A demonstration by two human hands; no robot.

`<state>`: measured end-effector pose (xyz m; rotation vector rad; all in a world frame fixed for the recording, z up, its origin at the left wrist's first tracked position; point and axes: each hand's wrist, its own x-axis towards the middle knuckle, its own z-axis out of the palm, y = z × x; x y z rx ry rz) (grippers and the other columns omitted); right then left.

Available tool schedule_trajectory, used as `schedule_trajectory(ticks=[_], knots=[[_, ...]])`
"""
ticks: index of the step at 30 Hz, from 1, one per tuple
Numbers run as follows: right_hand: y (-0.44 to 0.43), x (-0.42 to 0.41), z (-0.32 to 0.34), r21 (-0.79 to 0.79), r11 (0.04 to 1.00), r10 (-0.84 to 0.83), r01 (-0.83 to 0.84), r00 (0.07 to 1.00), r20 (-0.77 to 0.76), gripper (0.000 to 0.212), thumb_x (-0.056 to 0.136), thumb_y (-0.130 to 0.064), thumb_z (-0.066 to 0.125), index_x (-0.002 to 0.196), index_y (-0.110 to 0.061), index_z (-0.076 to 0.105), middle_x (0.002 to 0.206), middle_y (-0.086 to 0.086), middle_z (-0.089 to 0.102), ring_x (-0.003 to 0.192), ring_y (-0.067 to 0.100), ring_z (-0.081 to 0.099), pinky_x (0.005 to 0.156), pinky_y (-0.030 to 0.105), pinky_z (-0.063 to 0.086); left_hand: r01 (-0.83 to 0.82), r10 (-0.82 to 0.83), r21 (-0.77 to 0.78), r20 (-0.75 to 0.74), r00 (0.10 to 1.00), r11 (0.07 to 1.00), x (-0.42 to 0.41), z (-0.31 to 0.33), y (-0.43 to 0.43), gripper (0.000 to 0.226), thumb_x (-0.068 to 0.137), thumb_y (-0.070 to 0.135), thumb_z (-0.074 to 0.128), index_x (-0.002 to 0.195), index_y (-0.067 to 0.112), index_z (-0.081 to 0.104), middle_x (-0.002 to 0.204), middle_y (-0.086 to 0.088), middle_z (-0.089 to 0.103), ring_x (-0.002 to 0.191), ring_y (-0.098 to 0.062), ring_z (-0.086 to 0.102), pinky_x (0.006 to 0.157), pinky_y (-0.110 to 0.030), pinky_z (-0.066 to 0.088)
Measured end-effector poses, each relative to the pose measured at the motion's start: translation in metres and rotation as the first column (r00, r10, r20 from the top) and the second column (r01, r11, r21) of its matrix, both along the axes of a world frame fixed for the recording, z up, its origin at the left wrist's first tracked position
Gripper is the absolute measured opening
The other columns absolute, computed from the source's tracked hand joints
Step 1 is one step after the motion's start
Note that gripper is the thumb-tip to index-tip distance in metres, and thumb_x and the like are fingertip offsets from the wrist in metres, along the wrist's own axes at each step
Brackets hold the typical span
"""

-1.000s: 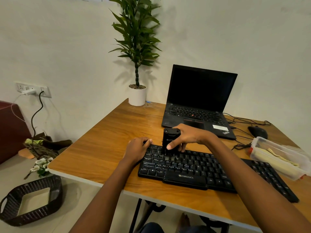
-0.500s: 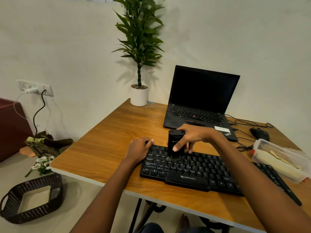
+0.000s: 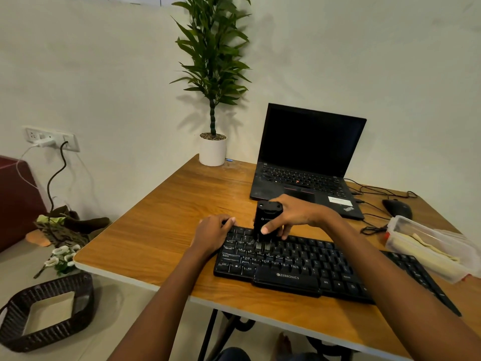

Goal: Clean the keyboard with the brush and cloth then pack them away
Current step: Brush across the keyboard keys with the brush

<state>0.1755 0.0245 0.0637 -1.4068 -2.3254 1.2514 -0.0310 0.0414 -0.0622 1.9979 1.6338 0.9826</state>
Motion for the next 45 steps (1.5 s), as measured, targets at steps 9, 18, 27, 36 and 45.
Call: schedule_trajectory(ticks=[9, 18, 27, 36, 45], knots=[[-0.003, 0.003, -0.011, 0.018, 1.0, -0.012, 0.013, 0.999, -0.048, 0.032, 0.076, -0.013, 0.074, 0.104, -0.003, 0.061, 0.093, 0.013, 0.066, 0.072, 0.022, 0.064, 0.059, 0.028, 0.056, 0.011, -0.011, -0.01, -0.01, 1.0, 1.0, 0.0, -0.002, -0.001, 0.031, 0.098, 0.033, 0.044, 0.091, 0.015, 0.069, 0.085, -0.003, 0.071, 0.079, -0.021, 0.064, 0.072, -0.032, 0.041], [-0.006, 0.007, -0.002, -0.029, 0.999, 0.031, -0.03, 0.999, 0.031, 0.036, 0.077, -0.012, 0.074, 0.106, 0.002, 0.059, 0.089, 0.012, 0.066, 0.068, 0.021, 0.064, 0.061, 0.027, 0.057, 0.015, -0.015, 0.0, -0.002, 1.0, 1.0, 0.002, 0.003, -0.004, 0.03, 0.099, 0.031, 0.045, 0.09, 0.014, 0.068, 0.081, 0.0, 0.068, 0.074, -0.016, 0.059, 0.078, -0.031, 0.039], [-0.005, 0.003, -0.002, -0.009, 0.998, 0.064, -0.064, 0.997, 0.05, 0.035, 0.077, -0.013, 0.074, 0.105, 0.003, 0.059, 0.095, 0.015, 0.065, 0.083, 0.024, 0.065, 0.062, 0.026, 0.055, 0.009, -0.009, 0.007, 0.004, 1.0, 1.0, -0.001, 0.001, -0.003, 0.03, 0.099, 0.032, 0.045, 0.089, 0.015, 0.068, 0.082, -0.002, 0.069, 0.075, -0.018, 0.062, 0.077, -0.032, 0.042], [-0.01, 0.005, -0.013, 0.037, 0.999, -0.001, 0.005, 0.995, -0.097, 0.029, 0.077, -0.012, 0.074, 0.1, -0.003, 0.06, 0.09, 0.011, 0.065, 0.075, 0.021, 0.064, 0.056, 0.025, 0.053, 0.009, -0.009, 0.007, 0.007, 1.0, 1.0, 0.0, -0.001, -0.001, 0.03, 0.099, 0.032, 0.045, 0.09, 0.016, 0.068, 0.083, -0.002, 0.07, 0.076, -0.018, 0.062, 0.082, -0.035, 0.042], [-0.002, -0.011, -0.007, 0.035, 0.999, 0.031, -0.029, 0.998, -0.054, 0.018, 0.077, -0.012, 0.074, 0.089, -0.015, 0.062, 0.089, 0.01, 0.065, 0.08, 0.023, 0.065, 0.058, 0.026, 0.054, 0.015, -0.015, 0.009, 0.007, 1.0, 1.0, 0.0, -0.002, 0.0, 0.031, 0.099, 0.032, 0.044, 0.091, 0.015, 0.069, 0.087, -0.003, 0.07, 0.08, -0.02, 0.063, 0.083, -0.038, 0.044]])
